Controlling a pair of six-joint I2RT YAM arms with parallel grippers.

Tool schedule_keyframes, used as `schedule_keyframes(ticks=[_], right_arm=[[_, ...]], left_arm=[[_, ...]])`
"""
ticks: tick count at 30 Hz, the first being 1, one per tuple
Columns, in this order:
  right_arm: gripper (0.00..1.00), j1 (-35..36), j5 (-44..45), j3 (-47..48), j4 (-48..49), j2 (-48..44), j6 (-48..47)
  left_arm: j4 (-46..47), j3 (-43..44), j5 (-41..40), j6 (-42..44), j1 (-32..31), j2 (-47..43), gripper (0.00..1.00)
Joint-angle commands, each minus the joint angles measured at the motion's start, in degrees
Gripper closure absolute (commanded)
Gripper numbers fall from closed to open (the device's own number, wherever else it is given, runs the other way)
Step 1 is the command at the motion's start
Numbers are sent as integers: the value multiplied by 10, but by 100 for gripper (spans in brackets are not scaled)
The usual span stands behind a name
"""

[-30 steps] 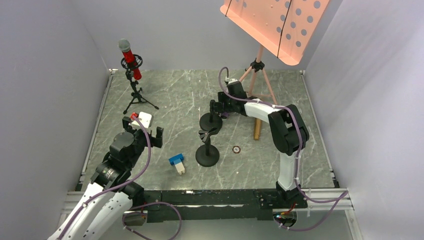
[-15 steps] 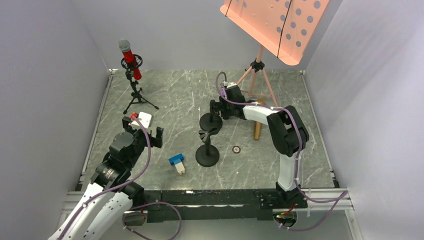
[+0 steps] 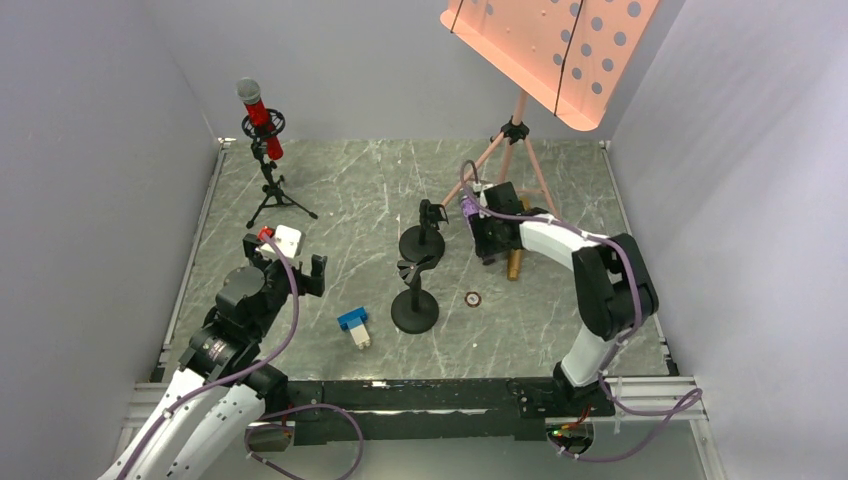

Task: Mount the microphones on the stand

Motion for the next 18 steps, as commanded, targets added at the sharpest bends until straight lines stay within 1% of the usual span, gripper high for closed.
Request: schedule_keyframes(ticks=[1,4,7,9,10,13,14,18], right_arm=[[66,-11,-26,-36,-69,-72,-115],[64,-19,-70,-51,-115,-95,-179],[62,-20,-97,-67,-158,-106,-204],[59,-20,-100,-77,-168,-108,-210],[56,-21,-93,-80,-168,-108,-210],[42,-30,-90,-70,-175,-98,-202],[39,-31,-88,-63,-179,-91,-198],[33,-31,-90,-40,-169,-69,-191]], left_arm=[[7,6,10,7,4,-11,1],[7,6,12,6,4,-14,1],[7,6,11,5,4,-17,1],[8,6,13,5,4,-19,1],[7,5,13,5,4,-19,1],[6,5,11,4,4,-21,1],[5,4,11,5,3,-22,1],[6,3,9,3,3,-28,1]])
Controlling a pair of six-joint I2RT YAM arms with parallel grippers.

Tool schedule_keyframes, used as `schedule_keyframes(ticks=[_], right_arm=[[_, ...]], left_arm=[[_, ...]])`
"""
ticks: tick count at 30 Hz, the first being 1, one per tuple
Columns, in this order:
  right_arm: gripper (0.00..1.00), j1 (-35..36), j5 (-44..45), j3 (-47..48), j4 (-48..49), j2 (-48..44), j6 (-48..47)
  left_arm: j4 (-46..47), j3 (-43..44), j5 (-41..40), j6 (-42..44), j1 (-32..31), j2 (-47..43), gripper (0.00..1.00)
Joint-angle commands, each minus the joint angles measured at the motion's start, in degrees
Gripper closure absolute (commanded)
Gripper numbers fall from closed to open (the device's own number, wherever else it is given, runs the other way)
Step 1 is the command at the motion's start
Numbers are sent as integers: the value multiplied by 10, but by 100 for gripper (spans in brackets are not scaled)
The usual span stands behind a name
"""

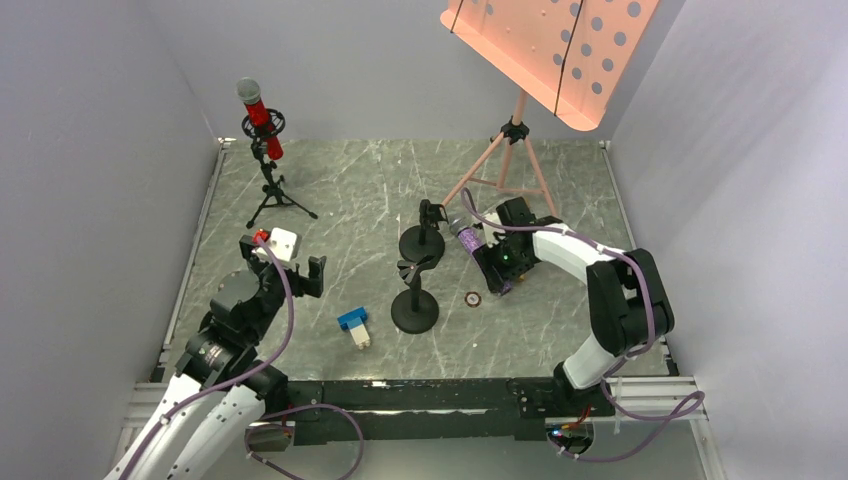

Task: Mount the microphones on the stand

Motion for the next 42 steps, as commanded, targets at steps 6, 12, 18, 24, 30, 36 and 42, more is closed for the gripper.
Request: schedule_keyframes(ticks=[6,12,18,24,30,36,42], right_arm=[[31,-3,-23,67,30,42,4],[36,-2,-12,78,54,75,19],[42,-3,-21,58,70,73,18],[29,-7,-65,106,48,95,-12],[22,-10,-94,162,52,134,-42],[24,-11,-95,223,50,189,-41],[33,-11,-112,255,45,217,-33]], left_arm=[[6,2,3,3,3,-14,1],[7,1,8,3,3,-15,1],[11,0,15,2,3,-14,1],[13,-1,21,4,3,-12,1],[16,-6,11,8,3,-13,1],[18,-8,10,12,3,-9,1],[18,-8,10,9,3,-8,1]])
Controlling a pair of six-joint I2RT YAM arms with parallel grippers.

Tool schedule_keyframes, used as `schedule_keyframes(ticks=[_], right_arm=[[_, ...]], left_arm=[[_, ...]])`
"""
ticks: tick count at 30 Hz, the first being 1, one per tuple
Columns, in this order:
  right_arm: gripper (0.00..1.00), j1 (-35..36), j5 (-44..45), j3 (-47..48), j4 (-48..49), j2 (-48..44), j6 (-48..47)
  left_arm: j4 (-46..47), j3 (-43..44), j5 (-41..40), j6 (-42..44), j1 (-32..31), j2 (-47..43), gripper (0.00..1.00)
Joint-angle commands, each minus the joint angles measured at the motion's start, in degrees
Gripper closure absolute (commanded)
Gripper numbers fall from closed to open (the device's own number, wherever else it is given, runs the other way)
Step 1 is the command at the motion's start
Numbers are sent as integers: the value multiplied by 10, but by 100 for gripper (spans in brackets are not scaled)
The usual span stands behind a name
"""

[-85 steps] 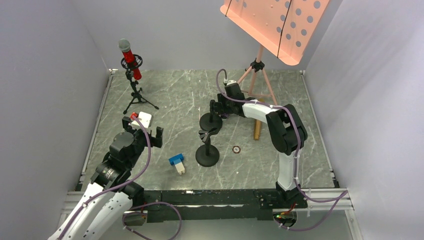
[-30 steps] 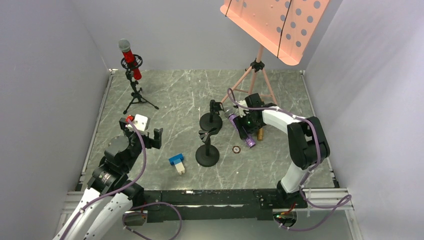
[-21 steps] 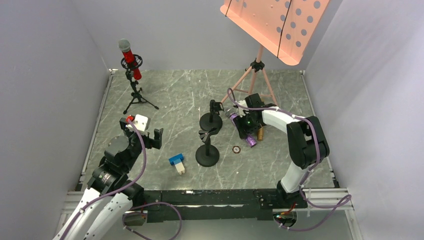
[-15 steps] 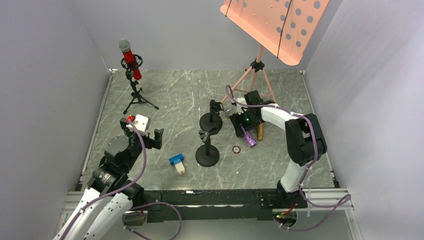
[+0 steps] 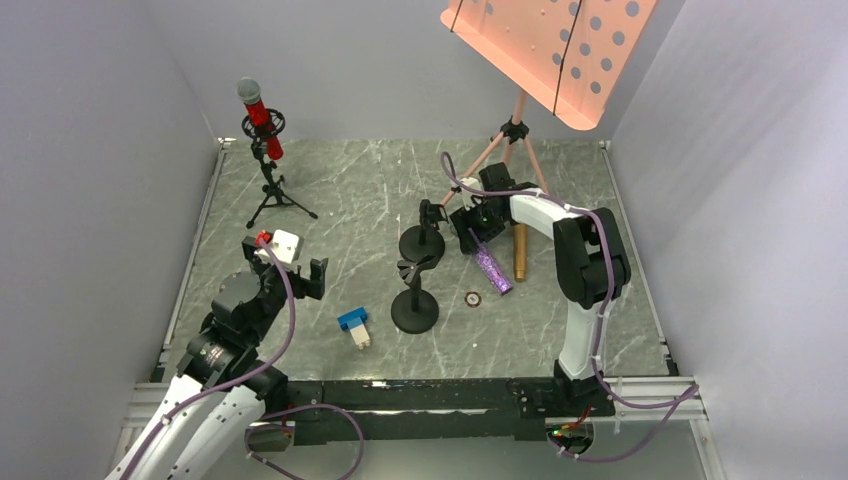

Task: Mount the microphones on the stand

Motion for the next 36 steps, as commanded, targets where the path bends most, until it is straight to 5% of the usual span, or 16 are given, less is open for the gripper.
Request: schedule_keyframes(ticks=[1,8,16,23,32,36], right_arm=[[35,-3,-17,25,6,12,2],[40,-3,-28,40,1,29,13],[67,-3,-23,-10,16,-4,8],[82,-7,-67,-65,36,-145,0],[85,-27,-157,-89,23,-312,-5],[86,-35,-201,-79,10,-368,-12]], left_arm=[[17,0,-1,7,3,-3,1],[18,1,2,8,3,2,1],[23,-3,7,7,3,-8,1],[32,-5,43,-1,3,-8,1],[82,-18,140,-20,3,-56,1],[103,23,207,-97,3,-44,1]])
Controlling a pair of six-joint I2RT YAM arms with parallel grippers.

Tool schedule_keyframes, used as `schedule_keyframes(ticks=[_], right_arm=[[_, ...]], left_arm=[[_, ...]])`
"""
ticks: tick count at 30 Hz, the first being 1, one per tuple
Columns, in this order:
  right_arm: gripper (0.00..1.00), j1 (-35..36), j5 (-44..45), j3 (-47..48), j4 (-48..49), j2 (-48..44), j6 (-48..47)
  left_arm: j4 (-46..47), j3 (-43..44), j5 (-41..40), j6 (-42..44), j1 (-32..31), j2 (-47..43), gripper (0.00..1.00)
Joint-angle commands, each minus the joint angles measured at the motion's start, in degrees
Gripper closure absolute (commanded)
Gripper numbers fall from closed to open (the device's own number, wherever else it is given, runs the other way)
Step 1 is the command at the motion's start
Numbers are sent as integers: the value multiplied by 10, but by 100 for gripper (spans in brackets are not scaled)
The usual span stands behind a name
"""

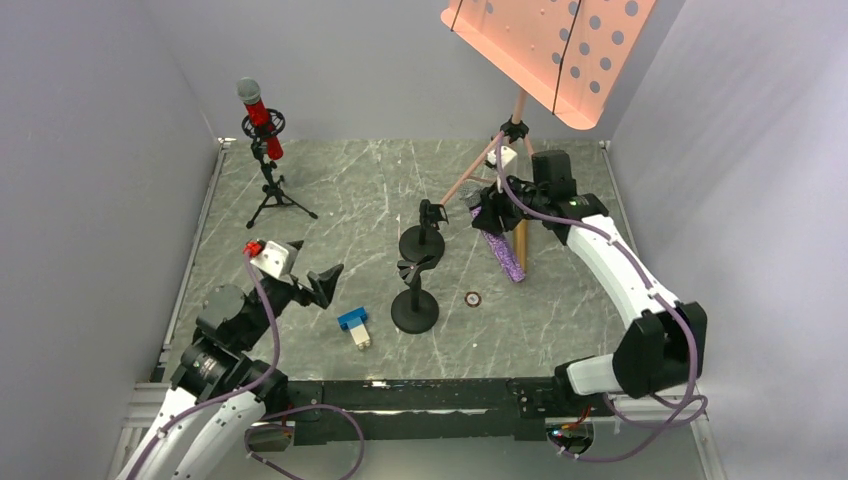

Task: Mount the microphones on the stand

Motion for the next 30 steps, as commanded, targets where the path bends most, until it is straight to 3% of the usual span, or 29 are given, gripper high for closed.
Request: schedule_keyframes(ticks=[1,5,10,16,19,25,30], right_arm=[[85,-8,-91,15,-10,-59,-20],[85,-8,-163,31,-35,-94,-56],[85,-7,-251,88,-76,-111,-109],[84,7,-333,153,-122,-88,-155],[83,12,-359,162,-117,-81,-144],[83,15,-403,167,-101,-70,-107],[83,17,-413,152,-94,-74,-100]], left_arm=[[52,61,99,-91,3,23,1],[62,123,171,-179,3,94,1],[155,153,270,-276,3,173,1],[241,202,352,-335,-9,269,1],[278,215,354,-341,-37,304,1],[306,241,272,-299,-125,359,1],[328,269,236,-277,-157,410,5]])
